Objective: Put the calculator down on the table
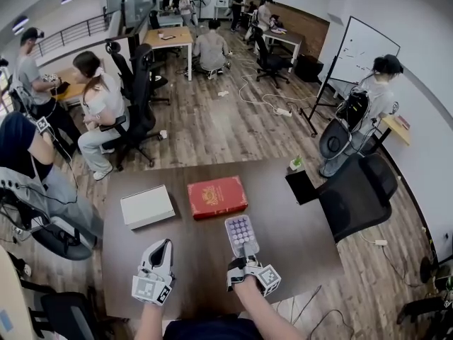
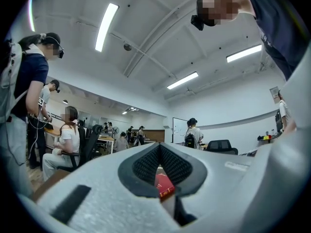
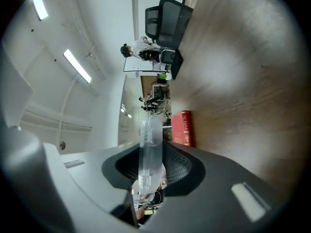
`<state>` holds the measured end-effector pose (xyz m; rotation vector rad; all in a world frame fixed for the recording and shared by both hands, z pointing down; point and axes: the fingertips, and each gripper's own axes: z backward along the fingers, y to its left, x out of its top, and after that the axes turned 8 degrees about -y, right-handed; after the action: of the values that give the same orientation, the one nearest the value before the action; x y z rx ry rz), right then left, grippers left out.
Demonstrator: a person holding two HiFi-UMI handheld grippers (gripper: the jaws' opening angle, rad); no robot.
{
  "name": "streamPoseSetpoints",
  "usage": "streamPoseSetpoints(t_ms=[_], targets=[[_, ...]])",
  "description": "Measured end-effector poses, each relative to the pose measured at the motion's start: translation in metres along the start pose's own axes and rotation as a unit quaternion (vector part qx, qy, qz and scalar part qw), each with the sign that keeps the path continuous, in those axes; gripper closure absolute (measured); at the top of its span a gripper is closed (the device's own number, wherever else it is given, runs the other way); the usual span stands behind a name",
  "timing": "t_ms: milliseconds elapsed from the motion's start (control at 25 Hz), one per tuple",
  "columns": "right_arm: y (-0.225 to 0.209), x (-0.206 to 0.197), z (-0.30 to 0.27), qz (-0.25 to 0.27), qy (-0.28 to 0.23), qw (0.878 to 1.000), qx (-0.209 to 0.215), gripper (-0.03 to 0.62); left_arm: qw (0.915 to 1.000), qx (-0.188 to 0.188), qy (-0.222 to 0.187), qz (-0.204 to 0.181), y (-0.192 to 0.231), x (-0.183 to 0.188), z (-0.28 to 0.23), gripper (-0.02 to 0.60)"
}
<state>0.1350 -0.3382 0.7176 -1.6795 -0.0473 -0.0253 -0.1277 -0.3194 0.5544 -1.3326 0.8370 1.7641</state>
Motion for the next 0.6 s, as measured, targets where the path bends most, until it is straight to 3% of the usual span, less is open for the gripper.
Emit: streamPoseSetpoints(t_ms=[440, 600], targets=[[-0.122, -0.01, -0.027, 0.055, -0.021, 0.991, -0.117, 0.479, 0.9999, 0.006, 0.001, 0.009, 0.011, -0.003, -0.003, 0.586], [-0.148, -0.004, -0.036, 0.073, -0.021, 0.988, -0.137, 0.477, 0.9999, 0.012, 0.003, 0.011, 0.014, -0.005, -0.001, 0.586]])
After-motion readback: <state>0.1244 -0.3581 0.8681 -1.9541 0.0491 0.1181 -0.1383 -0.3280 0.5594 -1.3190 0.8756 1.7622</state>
